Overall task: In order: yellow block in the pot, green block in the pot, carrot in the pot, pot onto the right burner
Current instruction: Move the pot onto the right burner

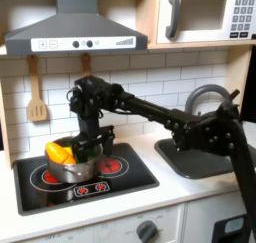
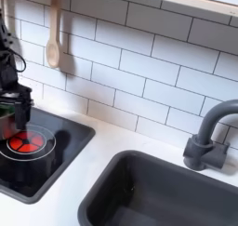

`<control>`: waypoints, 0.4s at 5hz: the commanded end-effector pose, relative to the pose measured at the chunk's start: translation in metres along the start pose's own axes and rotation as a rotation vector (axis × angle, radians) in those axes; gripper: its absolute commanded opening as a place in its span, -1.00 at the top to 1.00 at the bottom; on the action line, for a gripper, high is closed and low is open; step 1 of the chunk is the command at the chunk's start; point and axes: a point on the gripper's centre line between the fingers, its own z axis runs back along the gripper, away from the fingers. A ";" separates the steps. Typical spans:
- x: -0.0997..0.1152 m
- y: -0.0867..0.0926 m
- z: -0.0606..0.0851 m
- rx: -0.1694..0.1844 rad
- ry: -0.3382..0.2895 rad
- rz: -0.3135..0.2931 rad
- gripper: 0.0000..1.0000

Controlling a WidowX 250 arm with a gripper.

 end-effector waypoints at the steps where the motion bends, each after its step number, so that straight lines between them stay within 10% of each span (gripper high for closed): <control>1: -0.001 -0.003 -0.009 0.001 0.019 -0.083 -0.53; 2: -0.006 -0.003 -0.008 0.000 0.030 -0.086 1.00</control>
